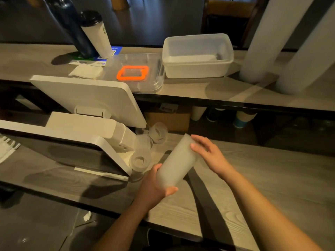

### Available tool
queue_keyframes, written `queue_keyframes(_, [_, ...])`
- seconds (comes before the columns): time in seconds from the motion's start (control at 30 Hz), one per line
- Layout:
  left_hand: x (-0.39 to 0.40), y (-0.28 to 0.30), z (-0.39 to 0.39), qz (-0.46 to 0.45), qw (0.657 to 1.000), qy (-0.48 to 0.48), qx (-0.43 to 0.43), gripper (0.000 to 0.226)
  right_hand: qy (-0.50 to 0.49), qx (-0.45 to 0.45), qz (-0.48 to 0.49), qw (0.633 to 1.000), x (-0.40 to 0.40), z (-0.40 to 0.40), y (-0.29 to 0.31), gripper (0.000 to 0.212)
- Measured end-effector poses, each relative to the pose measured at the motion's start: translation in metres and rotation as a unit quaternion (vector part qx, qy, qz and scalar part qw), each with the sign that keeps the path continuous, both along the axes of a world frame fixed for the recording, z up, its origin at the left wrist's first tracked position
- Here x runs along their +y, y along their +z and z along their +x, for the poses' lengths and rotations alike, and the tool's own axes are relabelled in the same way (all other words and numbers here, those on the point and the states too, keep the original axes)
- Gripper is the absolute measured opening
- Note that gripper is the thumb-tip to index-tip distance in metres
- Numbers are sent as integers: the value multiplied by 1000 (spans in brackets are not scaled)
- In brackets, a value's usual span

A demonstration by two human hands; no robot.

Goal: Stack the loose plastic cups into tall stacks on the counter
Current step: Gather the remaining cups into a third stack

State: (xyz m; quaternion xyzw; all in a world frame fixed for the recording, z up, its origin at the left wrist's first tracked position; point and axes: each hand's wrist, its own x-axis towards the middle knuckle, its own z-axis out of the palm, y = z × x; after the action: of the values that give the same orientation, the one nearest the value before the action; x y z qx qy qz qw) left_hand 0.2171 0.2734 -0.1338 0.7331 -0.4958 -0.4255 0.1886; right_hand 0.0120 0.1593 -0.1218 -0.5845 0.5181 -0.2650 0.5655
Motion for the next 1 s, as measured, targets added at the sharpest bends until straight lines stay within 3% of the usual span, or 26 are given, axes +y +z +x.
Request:
queue_keyframes(0.07, [-1, 2, -2, 2, 1000, 1, 4, 95, 4, -25, 20, 999, 5, 3, 2, 67])
queue_keyframes(0.2, [-8, 0, -6, 5, 999, 11, 30, 94, -64, -188, 128, 972, 15, 4, 5, 77])
queue_keyframes(0.33, [-24, -5, -15, 3, 997, 20, 78, 83, -27, -176, 161, 971, 36, 18, -14, 66])
queue_keyframes(0.47, [-39, -11, -9, 58, 984, 2, 171, 66, -129, -198, 176, 956, 37, 13, -29, 74])
queue_keyframes(0.63, [-74, -13, -2, -85, 988, 112, 58, 70, -124, -154, 180, 964, 29, -14, -48, 73])
queue_keyframes(0.77, [-117, -20, 2, -61, 987, 139, -46, 79, -80, -93, 154, 980, 21, -25, -56, 73])
queue_keyframes(1.0, [-170, -43, 11, -37, 986, 102, -130, 105, -41, -42, 144, 988, 13, -37, -69, 94])
